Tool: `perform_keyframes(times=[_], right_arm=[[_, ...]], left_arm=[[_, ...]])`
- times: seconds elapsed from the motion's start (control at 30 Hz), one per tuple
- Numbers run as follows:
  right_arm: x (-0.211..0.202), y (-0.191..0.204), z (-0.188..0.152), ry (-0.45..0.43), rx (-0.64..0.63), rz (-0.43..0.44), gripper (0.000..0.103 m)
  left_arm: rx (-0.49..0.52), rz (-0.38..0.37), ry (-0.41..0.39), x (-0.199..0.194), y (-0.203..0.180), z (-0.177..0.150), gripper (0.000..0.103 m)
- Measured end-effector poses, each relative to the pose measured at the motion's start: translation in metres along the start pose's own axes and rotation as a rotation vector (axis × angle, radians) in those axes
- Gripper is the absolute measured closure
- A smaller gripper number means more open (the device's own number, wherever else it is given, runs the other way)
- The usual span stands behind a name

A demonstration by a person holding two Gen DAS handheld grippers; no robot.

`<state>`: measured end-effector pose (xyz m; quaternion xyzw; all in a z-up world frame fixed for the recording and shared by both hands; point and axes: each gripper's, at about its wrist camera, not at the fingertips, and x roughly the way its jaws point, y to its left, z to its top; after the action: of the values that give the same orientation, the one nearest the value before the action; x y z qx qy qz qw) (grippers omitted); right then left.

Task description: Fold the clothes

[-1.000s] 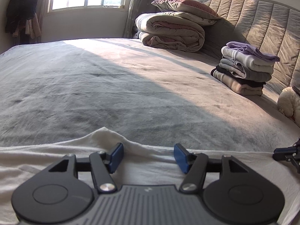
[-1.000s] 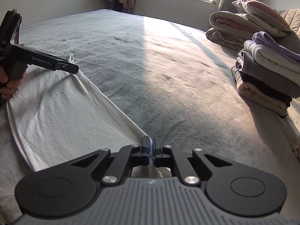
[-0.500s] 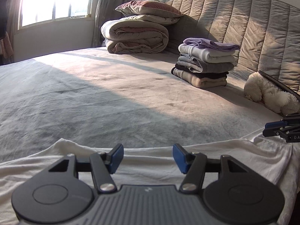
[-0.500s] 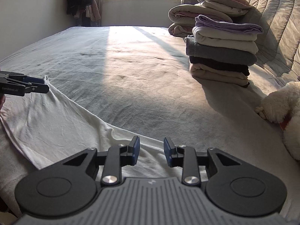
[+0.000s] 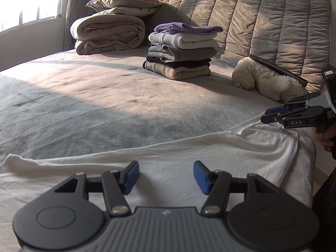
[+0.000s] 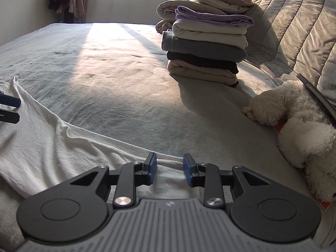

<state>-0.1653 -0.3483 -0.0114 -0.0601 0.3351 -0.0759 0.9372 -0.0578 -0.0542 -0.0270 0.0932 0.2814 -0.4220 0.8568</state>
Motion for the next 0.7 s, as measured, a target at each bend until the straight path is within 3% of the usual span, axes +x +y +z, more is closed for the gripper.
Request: perform_keyframes(times=[0.07, 0.13, 0.4, 0.5, 0.7], right_arm=[[0.002, 0.001, -0.003, 0.005, -0.019, -0.001, 0.074], [0.001, 0.003, -0.004, 0.001, -0.025, 0.0, 0.096], [-0.01, 0.001, -0.006, -0.049, -0.041, -0.12, 0.099], [-0.005, -0.003, -0.005, -0.035, -0.013, -0.133, 0.099], [0.011, 0.015, -0.007, -0.003, -0.083, -0.187, 0.097]], left_arm=[[0.005, 0.002, 0.006, 0.002, -0.001, -0.001, 0.045], [0.007, 0.003, 0.007, 0.003, -0.001, -0.002, 0.045], [0.017, 0.011, 0.005, 0.004, -0.002, -0.002, 0.045], [0.024, 0.015, 0.005, 0.004, -0.003, -0.003, 0.044], [0.039, 0.031, -0.002, 0.003, -0.006, -0.003, 0.043]])
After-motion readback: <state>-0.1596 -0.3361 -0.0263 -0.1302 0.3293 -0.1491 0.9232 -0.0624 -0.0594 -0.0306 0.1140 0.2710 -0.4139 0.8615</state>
